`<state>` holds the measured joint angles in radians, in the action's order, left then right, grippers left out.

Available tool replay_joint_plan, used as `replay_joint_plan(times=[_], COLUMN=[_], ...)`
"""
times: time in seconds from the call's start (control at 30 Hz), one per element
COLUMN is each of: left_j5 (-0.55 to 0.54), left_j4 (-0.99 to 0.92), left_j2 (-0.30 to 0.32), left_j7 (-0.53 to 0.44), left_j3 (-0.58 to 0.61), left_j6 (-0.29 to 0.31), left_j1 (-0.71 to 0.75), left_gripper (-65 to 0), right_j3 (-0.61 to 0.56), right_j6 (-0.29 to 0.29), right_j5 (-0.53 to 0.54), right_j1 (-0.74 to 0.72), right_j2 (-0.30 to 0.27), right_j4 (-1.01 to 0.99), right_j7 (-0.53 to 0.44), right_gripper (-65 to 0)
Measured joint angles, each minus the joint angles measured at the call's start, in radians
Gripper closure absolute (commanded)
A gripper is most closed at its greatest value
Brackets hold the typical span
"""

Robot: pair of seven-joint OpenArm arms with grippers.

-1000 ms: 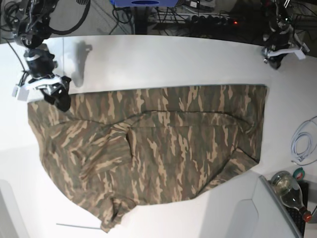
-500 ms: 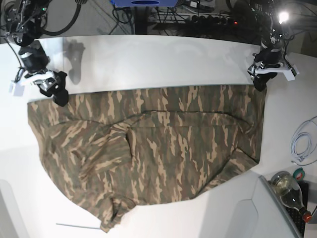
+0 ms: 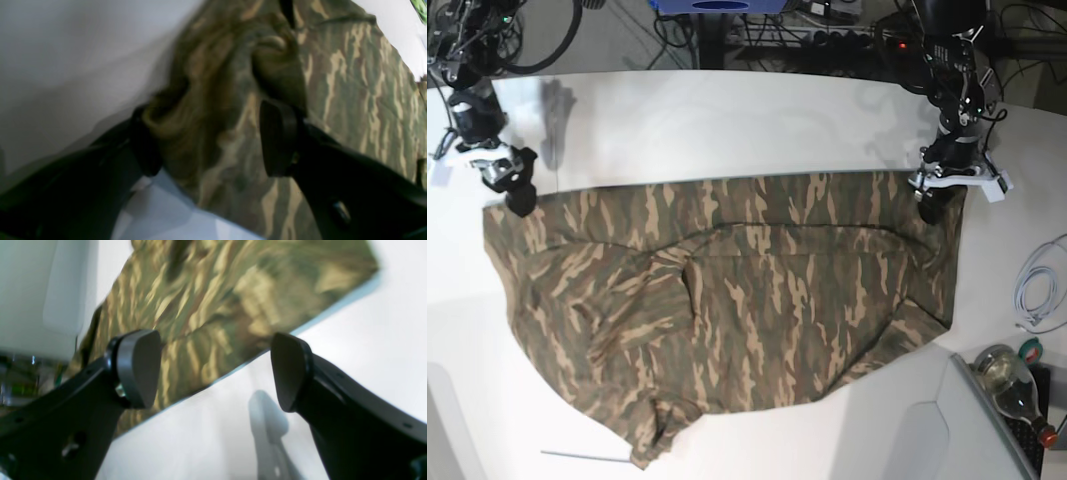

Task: Layout the t-shirt on the table in an organized manner, then fold the t-shirt properly
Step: 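Grasp the shirt edge with both grippers and drag it outward to flatten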

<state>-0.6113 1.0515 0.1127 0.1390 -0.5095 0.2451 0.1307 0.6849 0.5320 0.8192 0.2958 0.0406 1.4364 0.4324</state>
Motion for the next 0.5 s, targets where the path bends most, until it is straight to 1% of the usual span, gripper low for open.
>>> replay_joint_plan(times=[0.03, 0.1, 0.13, 0.2, 0.23, 0.3, 0.37, 0.5], left_j5=[-0.001, -0.002, -0.003, -0.003, -0.002, -0.003, -0.004, -0.004], left_j4=[0.0, 0.0, 0.0, -0.002, -0.002, -0.003, -0.003, -0.003], left_j2=[-0.002, 0.001, 0.002, 0.001, 0.001, 0.001, 0.001, 0.001], left_j7=[-0.002, 0.002, 0.006, 0.009, 0.011, 0.014, 0.014, 0.014], left_j3=[0.0, 0.0, 0.0, 0.0, 0.0, 0.0, 0.0, 0.001], left_j6=[0.008, 0.008, 0.005, -0.002, -0.002, -0.002, -0.002, -0.002], left_j1=[0.001, 0.002, 0.003, 0.003, 0.003, 0.003, 0.005, 0.006], left_gripper=[-39.0, -31.4, -28.0, -23.0, -21.9, -20.7, -20.4, -20.2], right_j3=[0.019, 0.051, 0.054, 0.065, 0.066, 0.068, 0.072, 0.071], right_j6=[0.0, 0.001, -0.005, -0.047, -0.063, -0.045, -0.041, -0.041], right_j5=[0.006, 0.002, -0.017, -0.039, -0.036, -0.017, -0.011, -0.04], right_j1=[-0.017, -0.069, -0.092, -0.13, -0.141, -0.154, -0.193, -0.292], right_j2=[-0.003, -0.013, -0.026, -0.048, -0.058, -0.077, -0.092, -0.13], right_j4=[-0.023, -0.111, -0.166, -0.261, -0.304, -0.361, -0.421, -0.534], right_j7=[-0.006, -0.012, -0.01, -0.004, -0.012, -0.029, -0.049, -0.052], right_gripper=[-48.2, -48.2, -48.2, -48.2, -48.2, -48.2, -48.2, -47.6])
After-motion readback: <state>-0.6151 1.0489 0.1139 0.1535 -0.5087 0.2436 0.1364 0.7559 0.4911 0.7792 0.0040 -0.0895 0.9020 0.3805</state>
